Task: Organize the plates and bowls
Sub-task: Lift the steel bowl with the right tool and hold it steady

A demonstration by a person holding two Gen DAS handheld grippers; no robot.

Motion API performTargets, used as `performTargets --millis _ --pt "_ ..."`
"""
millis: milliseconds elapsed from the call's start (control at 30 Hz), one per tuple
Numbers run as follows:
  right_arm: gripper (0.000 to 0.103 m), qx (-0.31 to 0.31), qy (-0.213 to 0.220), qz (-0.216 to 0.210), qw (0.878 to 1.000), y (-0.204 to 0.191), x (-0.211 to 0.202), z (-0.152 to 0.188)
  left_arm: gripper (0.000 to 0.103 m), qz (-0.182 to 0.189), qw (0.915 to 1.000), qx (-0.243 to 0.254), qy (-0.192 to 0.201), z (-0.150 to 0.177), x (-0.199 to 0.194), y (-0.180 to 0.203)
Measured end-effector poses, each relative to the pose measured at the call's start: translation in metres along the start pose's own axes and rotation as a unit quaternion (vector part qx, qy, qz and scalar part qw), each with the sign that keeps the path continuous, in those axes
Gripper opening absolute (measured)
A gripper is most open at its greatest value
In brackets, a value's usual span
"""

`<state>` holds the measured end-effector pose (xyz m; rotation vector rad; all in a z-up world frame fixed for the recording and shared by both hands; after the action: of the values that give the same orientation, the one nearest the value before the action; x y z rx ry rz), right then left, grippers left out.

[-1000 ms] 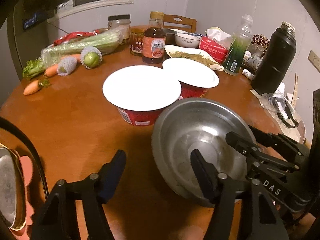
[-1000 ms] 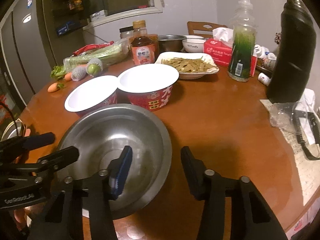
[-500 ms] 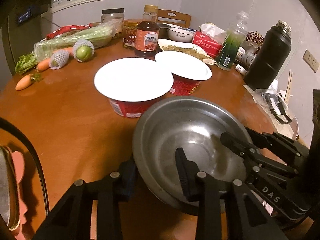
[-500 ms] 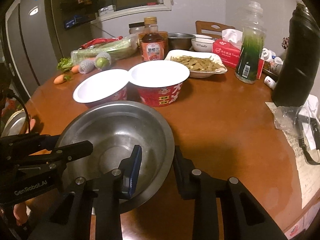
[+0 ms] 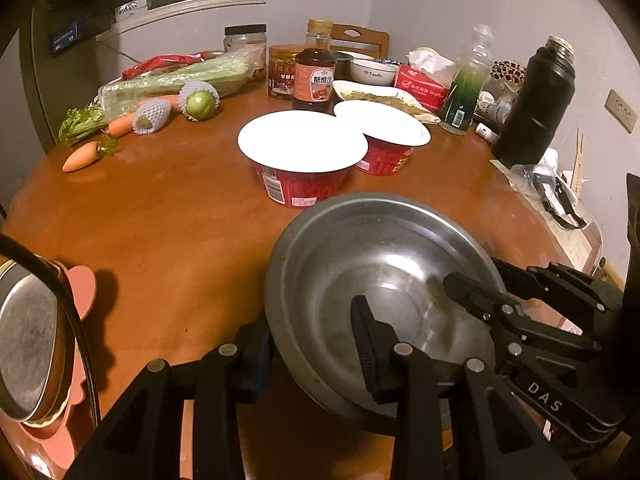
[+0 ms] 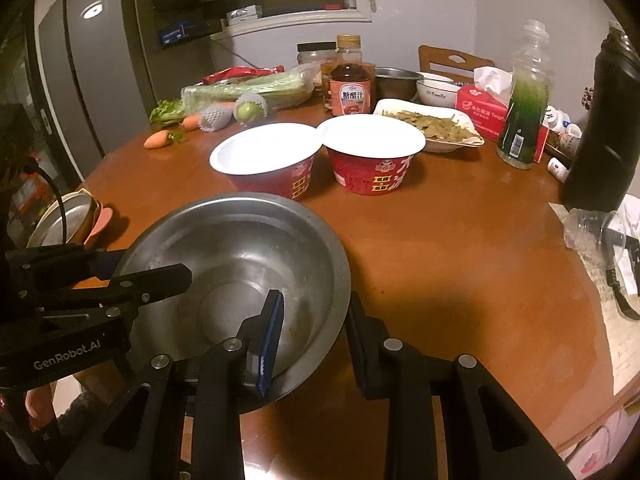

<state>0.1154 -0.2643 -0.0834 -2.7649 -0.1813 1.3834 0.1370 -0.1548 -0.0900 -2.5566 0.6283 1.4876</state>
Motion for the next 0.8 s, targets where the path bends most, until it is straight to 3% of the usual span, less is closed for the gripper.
performTargets --millis 800 --pt "0.034 0.004 -0.005 -0.005 1.000 -0.006 0.004 0.007 0.037 -0.009 0.9999 0.010 -0.004 0.013 0.002 -0.003"
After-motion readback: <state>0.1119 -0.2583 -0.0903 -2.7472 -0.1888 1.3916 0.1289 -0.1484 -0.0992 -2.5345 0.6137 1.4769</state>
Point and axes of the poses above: each gripper's, at about its wrist camera, not at the fingertips, and x roughly the way its jaws point, y to its right, z to its underside, the point moved 8 cm from there along x, roughly the way its jaws point, and after that the axes turned 6 degrees about -y, right-handed, at the moved point
